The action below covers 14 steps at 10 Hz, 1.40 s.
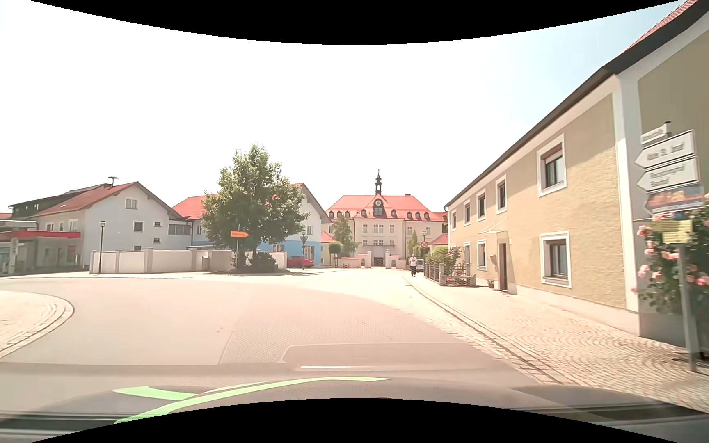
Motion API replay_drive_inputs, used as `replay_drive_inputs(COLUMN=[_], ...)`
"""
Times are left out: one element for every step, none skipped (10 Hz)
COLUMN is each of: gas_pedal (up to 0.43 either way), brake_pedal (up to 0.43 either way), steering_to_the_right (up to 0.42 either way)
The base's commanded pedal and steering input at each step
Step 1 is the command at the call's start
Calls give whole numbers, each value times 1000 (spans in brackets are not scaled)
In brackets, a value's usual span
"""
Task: Follow the waypoints while adhering to traffic rules and regulations
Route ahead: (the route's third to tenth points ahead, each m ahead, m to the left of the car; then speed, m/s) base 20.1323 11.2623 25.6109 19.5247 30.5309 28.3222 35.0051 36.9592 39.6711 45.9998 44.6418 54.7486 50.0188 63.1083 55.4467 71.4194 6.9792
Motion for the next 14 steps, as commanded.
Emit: replay_drive_inputs(gas_pedal=[157, 130, 118, 118, 118, 118, 118, 118, 118, 118, 118, 118, 118, 118], brake_pedal=[0, 0, 0, 0, 0, 0, 0, 0, 0, 0, 0, 0, 0, 0], steering_to_the_right=[-135, -144, -156, -169, -179, -191, -198, -201, -205, -210, -216, -223, -228, -229])
